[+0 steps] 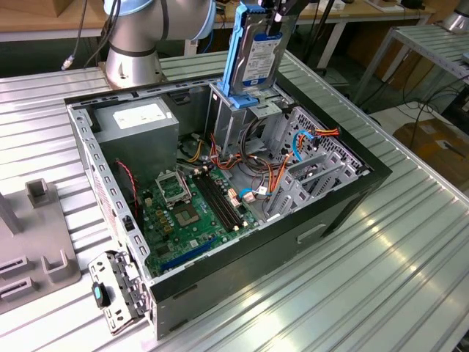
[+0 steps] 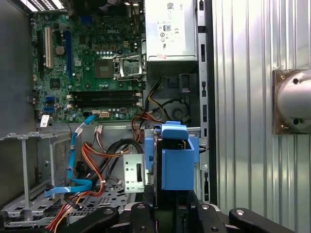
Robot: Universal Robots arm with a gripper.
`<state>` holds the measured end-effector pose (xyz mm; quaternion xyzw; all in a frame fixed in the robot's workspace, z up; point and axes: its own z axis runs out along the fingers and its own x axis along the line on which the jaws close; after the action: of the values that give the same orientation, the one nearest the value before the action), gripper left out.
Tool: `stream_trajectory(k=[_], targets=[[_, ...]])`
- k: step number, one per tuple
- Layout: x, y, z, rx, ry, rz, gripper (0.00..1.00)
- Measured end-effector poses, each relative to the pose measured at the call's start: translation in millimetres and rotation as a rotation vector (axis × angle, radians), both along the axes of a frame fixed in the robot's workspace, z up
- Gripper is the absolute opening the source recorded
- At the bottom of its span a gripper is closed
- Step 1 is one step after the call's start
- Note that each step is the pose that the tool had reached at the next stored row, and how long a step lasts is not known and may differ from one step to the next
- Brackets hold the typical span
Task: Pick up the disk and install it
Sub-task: 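Pick up the disk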
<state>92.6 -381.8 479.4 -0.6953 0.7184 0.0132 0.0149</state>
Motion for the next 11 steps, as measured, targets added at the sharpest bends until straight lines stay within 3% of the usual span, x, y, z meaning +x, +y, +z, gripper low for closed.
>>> stream_trajectory(k=[5, 8, 11], targets=[[0.9, -6.7, 0.1, -0.0274, 0.0008, 0.0, 0.35], [1.1, -8.0, 0.1, -0.0292, 0.0008, 0.0, 0.35], [1.1, -7.9, 4.8, -0.0295, 0.0007, 0.0, 0.35]])
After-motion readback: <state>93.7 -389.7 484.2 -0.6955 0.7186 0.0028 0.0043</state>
